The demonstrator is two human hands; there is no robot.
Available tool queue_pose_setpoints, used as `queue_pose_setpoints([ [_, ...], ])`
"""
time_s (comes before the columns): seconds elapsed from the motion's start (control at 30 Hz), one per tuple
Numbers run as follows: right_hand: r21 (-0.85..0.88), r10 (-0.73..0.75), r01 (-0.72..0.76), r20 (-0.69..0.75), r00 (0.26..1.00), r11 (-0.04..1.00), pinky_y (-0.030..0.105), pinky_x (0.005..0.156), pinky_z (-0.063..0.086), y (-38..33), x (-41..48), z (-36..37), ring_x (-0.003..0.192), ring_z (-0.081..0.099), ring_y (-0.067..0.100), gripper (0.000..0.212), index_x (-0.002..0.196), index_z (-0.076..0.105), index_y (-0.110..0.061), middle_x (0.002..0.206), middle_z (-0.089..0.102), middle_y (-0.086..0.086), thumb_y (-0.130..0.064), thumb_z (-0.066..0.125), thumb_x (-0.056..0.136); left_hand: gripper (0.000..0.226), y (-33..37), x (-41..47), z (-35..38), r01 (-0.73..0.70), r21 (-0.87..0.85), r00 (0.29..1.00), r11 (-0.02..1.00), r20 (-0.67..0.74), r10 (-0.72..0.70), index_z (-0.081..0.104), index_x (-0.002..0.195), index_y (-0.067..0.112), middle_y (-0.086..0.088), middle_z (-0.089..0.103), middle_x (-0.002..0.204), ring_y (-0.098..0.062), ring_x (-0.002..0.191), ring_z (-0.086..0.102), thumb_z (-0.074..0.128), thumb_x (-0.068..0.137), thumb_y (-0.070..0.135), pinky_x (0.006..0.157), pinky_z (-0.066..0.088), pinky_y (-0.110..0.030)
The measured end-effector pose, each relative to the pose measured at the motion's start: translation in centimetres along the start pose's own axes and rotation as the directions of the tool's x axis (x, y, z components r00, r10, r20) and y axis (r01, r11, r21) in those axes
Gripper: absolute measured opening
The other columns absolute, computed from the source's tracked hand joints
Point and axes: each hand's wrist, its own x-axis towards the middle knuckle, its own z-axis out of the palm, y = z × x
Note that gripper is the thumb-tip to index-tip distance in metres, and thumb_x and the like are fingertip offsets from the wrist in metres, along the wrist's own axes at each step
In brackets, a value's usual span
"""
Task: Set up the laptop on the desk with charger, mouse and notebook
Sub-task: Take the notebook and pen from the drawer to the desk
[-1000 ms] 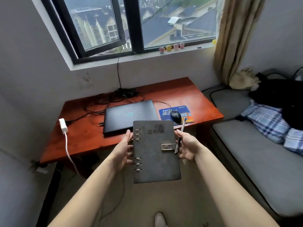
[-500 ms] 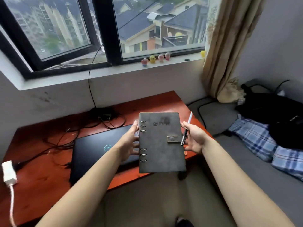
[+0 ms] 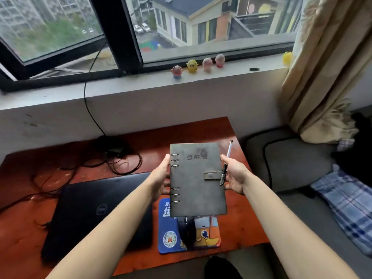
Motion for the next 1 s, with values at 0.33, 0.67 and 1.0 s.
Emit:
queue_pose_setpoints([
  [0.33,-0.063,0.110,-0.114,-0.054,0.992,0.992,0.044,0.087,0.051,-1.6,10.9,-2.6,0.093,0.068,0.031,0.045,0.128,0.063,-0.016,0.108,0.073,0.009,-0.050,0.050,0.100,0.054,-0.8,8.4,4.1,0.141,-0.102,0.976,0.985,-0.155,-0.156,0.064,0.101,0.034,-0.003,0.066,0.116,-0.025,0.110,0.060,0.029,0.092,0.074,0.091,0.048,-0.047],
  [0.67,-0.090,0.142,-0.154,-0.127,0.982,0.984,0.040,0.089,0.054,-1.4,14.3,-2.3,0.102,0.067,0.024,0.048,0.137,0.057,-0.020,0.116,0.071,0.000,-0.048,0.047,0.100,0.046,-1.6,11.8,4.5,0.138,-0.131,0.973,0.982,-0.169,-0.159,0.060,0.085,0.035,0.022,0.070,0.062,0.007,0.056,0.066,0.031,0.096,0.068,0.065,0.041,-0.029],
  [1.0,-0.362,-0.092,-0.061,-0.391,0.916,0.930,0.045,0.106,0.044,-0.7,11.8,-2.1,0.125,0.053,0.035,0.051,0.141,0.053,-0.012,0.141,0.055,0.012,-0.042,0.037,0.103,0.065,-2.6,8.2,-0.4,0.029,0.342,0.947,0.939,-0.310,0.084,0.032,0.153,0.016,-0.004,0.035,0.159,-0.021,0.145,0.031,0.027,0.102,0.056,0.120,0.020,-0.037],
])
